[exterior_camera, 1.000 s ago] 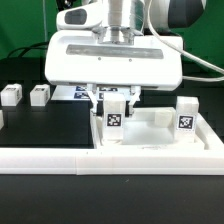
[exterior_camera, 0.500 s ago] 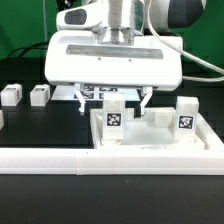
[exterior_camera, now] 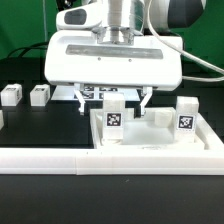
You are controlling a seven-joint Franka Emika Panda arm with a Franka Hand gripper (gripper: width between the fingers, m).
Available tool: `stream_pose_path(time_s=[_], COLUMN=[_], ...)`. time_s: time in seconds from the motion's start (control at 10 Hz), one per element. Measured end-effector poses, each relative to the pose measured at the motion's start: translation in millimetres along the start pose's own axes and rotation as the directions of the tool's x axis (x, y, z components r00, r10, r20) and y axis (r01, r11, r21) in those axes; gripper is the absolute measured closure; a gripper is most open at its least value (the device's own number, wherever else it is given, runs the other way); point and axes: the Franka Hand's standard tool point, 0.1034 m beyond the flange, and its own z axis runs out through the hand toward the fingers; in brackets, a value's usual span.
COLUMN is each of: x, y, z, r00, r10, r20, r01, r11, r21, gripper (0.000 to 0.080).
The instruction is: Assemble square table
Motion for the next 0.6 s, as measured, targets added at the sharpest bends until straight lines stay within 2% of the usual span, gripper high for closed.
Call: stream_pose_path(time_s=[0.1,0.2,0.3,0.4,0.5,0.6], x=[15.1,32.1,31.2,26.3,34.9,26.5], y=[-3.6,0.2,1.5,-4.0,0.2,-0.4], z=[-6.5,-10.6,-8.0,-5.3,-4.2,-1.8], r00=[0.997,0.998,0.996,0.979,0.975,0.954], r10=[0.03,0.045,0.046,0.062,0.054,0.07], r20=[0.07,0.055,0.075,0.195,0.214,0.293], r01=[-0.032,-0.045,-0.047,-0.071,-0.065,-0.087], r11=[0.999,0.999,0.999,0.997,0.997,0.995], r21=[0.03,0.015,0.011,0.04,0.042,0.043], gripper=[0.0151,0.0151,0.0151,0.0151,0.0151,0.0151])
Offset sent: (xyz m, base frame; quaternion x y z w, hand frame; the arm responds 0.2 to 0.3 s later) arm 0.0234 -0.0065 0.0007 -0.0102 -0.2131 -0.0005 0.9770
